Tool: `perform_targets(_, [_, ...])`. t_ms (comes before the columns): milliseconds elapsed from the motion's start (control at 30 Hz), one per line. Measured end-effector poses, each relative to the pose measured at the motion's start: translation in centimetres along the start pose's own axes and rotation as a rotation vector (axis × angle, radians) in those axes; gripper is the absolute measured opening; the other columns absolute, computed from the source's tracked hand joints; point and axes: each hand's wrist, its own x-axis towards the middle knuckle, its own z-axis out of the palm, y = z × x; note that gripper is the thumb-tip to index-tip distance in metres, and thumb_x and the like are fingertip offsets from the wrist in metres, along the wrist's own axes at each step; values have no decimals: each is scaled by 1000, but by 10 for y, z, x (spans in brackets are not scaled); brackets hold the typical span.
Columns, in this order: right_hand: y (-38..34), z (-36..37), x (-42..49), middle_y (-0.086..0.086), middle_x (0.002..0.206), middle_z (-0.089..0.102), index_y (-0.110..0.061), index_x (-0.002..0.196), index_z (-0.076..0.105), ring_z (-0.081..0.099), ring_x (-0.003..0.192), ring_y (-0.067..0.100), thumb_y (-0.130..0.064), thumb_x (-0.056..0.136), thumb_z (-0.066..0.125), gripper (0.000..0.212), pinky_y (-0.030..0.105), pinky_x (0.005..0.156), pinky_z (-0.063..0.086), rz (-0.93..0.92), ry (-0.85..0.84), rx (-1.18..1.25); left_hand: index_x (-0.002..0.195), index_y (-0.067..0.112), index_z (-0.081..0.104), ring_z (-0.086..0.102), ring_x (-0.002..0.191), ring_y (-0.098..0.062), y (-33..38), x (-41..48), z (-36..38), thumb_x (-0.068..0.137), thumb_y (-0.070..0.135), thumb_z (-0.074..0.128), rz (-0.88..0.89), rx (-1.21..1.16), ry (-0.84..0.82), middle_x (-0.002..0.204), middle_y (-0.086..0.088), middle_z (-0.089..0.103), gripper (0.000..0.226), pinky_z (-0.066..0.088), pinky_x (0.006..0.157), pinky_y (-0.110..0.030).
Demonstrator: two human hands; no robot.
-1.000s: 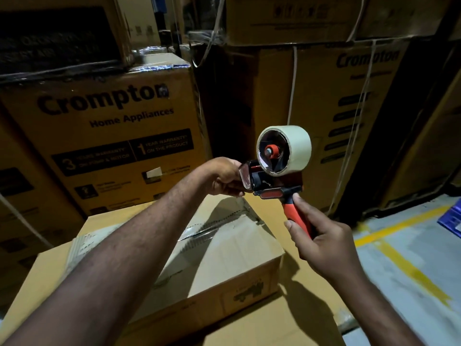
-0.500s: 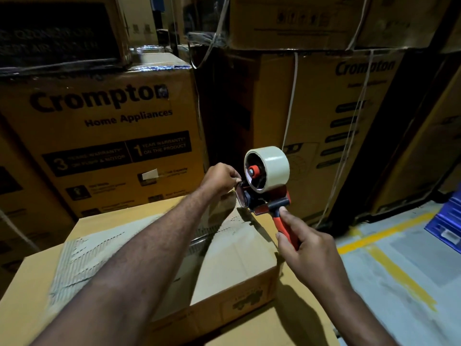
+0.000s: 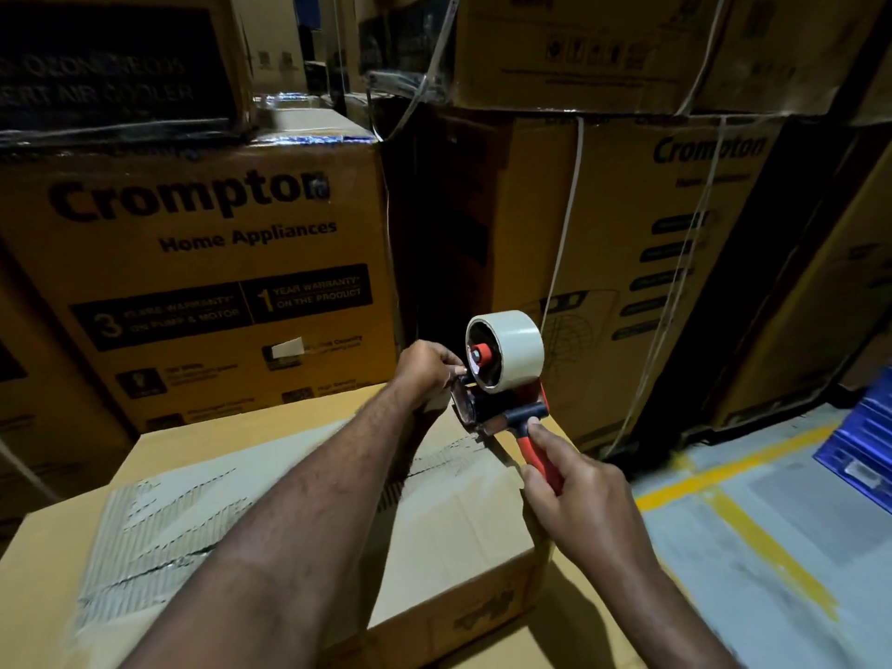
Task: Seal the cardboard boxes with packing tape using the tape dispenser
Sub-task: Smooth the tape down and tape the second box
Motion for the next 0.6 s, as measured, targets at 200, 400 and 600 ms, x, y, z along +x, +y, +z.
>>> perform_targets(200, [3, 4, 0, -2, 112, 72, -39, 143, 47, 59, 84, 7, -35, 92, 65, 55, 25, 72, 54, 34, -11, -2, 131, 16, 66, 63, 84, -9, -9, 9, -7, 91, 13, 72, -111, 16, -145, 117, -3, 70, 40, 49, 60, -21])
perform_targets(400, [2, 3, -5, -4, 114, 72, -42, 141, 48, 65, 91, 11, -35, 90, 67, 55, 26, 72, 53, 55, -20, -18, 139, 15, 56, 63, 98, -16, -17, 11, 0, 87, 11, 76, -112, -69, -123, 132, -8, 63, 56, 57, 77, -31])
perform_targets(600, [5, -3, 6, 3, 109, 71, -46, 141, 45, 66, 88, 18, -39, 91, 61, 53, 36, 72, 58, 150, -91, -21, 73, 15, 62, 59, 70, -20, -18, -8, 13, 102, 27, 55, 110, 240, 12, 74, -3, 62, 32, 48, 60, -35])
